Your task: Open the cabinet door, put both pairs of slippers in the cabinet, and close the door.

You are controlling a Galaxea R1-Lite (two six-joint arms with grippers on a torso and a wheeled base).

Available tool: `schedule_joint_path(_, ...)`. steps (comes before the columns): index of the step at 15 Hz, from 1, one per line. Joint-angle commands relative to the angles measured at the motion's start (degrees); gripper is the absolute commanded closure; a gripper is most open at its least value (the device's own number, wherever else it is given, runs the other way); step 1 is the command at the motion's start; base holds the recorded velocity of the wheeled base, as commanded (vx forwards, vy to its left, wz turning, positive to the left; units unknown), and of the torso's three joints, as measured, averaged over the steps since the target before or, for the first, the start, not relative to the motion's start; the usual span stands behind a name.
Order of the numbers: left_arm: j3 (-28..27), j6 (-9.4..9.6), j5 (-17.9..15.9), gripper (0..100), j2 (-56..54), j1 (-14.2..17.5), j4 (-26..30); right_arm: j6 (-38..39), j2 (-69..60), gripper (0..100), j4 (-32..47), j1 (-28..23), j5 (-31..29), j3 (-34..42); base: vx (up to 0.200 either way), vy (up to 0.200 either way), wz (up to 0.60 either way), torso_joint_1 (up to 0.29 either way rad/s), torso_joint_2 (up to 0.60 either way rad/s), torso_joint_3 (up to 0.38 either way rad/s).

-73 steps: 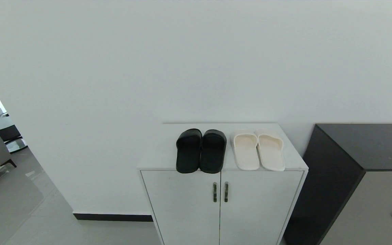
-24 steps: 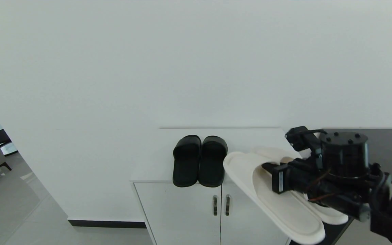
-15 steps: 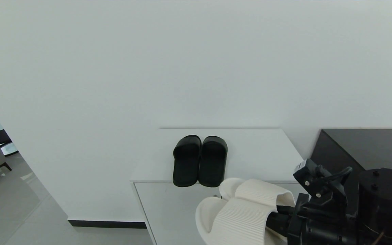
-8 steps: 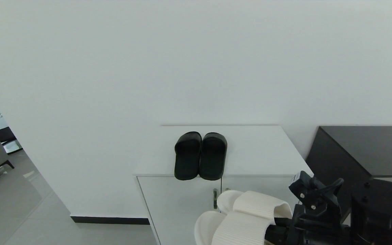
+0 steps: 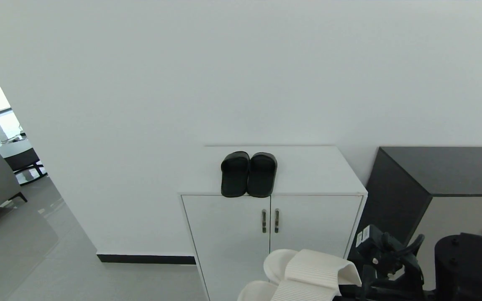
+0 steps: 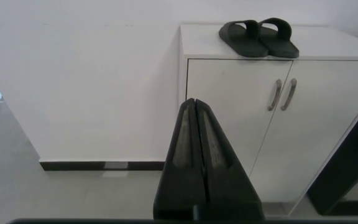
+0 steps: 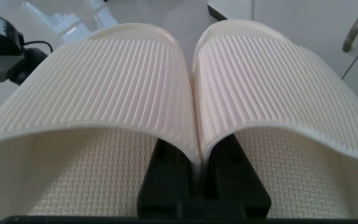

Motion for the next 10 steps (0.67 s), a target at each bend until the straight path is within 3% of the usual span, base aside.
schedule_joint_path(1, 0.0, -0.02, 0.0, 100, 0.1, 0.0, 0.0, 0.0, -0.2, 100, 0.0, 0.1, 0.1, 0.2, 0.000, 0.000, 0.00, 0.000, 0.00, 0.000)
schedule_joint_path(3, 0.0, -0.02, 0.0, 100, 0.1, 0.0, 0.0, 0.1, -0.2, 100, 0.1, 0.2, 0.1, 0.2, 0.000, 0.000, 0.00, 0.000, 0.00, 0.000)
schedule_joint_path(10, 0.0, -0.11, 0.0, 100, 0.1, 0.0, 0.0, 0.1, 0.2, 100, 0.0, 0.1, 0.1, 0.2, 0.000, -0.200, 0.00, 0.006, 0.01, 0.002)
